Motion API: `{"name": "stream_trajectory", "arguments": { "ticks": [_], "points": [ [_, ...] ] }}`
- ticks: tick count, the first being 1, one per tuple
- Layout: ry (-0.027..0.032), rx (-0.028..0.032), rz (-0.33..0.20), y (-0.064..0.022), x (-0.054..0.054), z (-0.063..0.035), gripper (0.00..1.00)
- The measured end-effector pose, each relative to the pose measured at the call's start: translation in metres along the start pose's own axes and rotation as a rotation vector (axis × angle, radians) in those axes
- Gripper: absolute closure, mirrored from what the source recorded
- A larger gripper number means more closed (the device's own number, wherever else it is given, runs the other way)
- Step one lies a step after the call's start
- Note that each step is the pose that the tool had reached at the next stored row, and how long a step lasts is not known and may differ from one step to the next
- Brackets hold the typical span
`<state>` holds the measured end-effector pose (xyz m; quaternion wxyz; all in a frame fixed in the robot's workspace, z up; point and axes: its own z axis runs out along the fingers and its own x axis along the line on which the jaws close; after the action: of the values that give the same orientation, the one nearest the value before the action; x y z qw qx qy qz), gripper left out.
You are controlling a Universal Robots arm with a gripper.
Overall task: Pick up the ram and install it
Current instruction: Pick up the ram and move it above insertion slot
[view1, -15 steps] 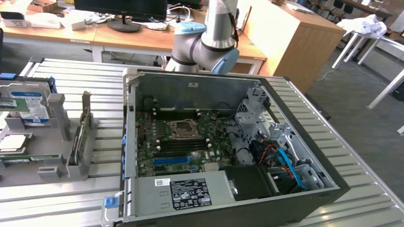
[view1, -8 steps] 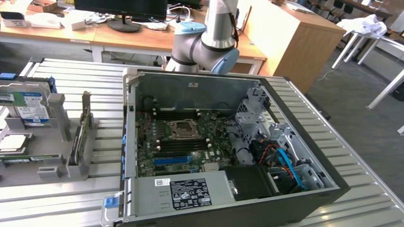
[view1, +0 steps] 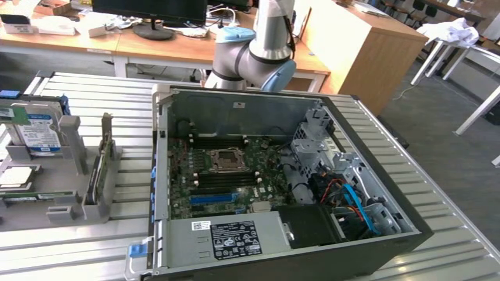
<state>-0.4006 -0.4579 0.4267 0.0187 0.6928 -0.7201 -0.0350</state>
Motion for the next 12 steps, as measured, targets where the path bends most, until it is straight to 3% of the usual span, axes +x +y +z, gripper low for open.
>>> {"name": "stream_trajectory", "arguments": {
  "ticks": [12],
  "points": [
    [0.0000,-0.0001,0.000,-0.0022,0.0000,-0.0002,0.88]
  ]
}}
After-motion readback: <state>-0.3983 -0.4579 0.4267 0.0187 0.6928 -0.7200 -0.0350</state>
